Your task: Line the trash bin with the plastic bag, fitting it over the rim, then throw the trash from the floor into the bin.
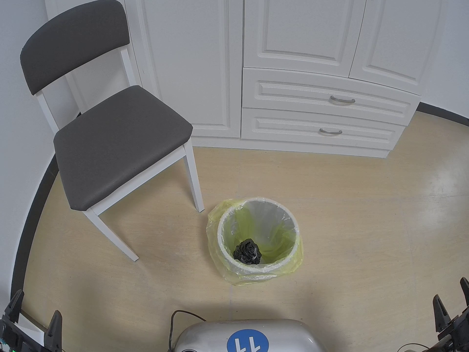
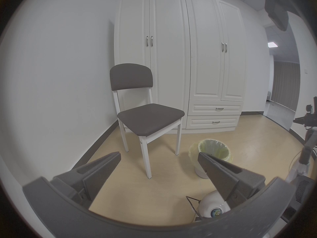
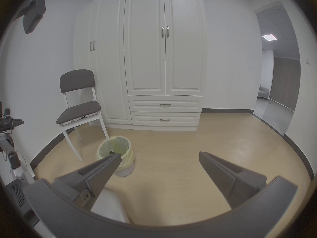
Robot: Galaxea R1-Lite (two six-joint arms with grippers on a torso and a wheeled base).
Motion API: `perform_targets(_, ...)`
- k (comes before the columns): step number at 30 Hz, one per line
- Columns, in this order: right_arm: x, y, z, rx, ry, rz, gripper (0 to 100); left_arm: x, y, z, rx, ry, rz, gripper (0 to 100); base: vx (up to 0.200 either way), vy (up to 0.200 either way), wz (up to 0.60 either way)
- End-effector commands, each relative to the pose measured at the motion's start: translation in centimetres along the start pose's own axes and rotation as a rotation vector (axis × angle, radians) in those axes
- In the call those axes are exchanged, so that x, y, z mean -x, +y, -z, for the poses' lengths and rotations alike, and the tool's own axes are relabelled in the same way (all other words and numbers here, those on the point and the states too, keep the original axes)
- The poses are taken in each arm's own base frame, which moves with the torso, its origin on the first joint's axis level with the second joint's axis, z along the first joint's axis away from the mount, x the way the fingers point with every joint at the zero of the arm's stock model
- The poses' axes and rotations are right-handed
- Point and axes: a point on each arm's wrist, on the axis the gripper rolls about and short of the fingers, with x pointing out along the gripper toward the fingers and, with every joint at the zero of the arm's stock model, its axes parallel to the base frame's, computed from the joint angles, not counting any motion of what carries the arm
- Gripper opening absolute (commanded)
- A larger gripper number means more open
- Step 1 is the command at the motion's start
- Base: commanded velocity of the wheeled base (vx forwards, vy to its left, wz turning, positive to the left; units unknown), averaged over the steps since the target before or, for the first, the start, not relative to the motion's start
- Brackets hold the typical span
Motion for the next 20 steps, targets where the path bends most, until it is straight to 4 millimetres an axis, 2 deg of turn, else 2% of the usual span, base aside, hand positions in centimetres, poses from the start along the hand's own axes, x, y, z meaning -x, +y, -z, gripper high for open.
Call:
perform_targets(1,-0.03,0.01,0.35,-0.006,-0.014,-0.006,100,-0.02,-0.01,0.51,0.005,0.003,-0.002,100,0.000,0.000,0.00)
perform_targets(20,-0.02,0.00,0.34,-0.009,-0.015,-0.004,100,-0.02,-0.01,0.51,0.009,0.003,-0.004,100,0.000,0.000,0.00)
